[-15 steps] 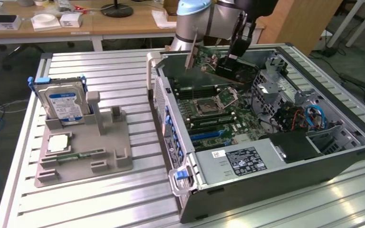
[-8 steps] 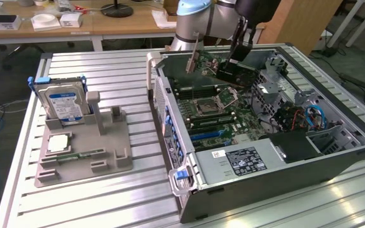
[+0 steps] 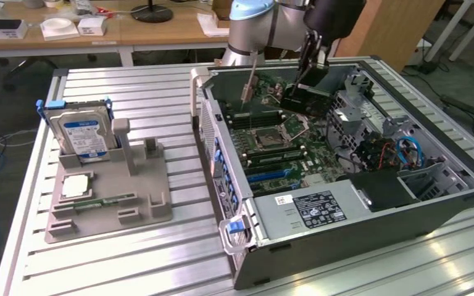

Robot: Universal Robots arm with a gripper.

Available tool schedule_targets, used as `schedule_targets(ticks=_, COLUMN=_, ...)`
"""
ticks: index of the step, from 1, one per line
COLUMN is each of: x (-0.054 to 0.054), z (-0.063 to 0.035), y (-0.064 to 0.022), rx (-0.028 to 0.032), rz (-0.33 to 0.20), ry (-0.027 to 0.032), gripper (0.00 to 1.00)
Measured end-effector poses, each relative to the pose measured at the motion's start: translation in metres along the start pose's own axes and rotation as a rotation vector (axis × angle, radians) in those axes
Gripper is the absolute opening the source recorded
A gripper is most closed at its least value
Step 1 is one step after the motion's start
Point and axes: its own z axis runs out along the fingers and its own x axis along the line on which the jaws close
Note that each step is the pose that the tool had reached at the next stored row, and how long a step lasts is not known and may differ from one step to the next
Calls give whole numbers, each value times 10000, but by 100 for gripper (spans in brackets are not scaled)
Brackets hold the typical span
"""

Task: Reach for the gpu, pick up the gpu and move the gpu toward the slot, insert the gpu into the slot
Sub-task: 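Insert the gpu into the slot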

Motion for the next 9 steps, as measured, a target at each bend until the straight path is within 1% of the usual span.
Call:
schedule_targets(ticks=2, x=-1, z=33, y=-5, rx=-2, rz=-209, ry=15, gripper=26)
schedule_targets(ticks=9, x=-1, z=96, y=-11, rx=4, rz=-1469, ry=112, gripper=26)
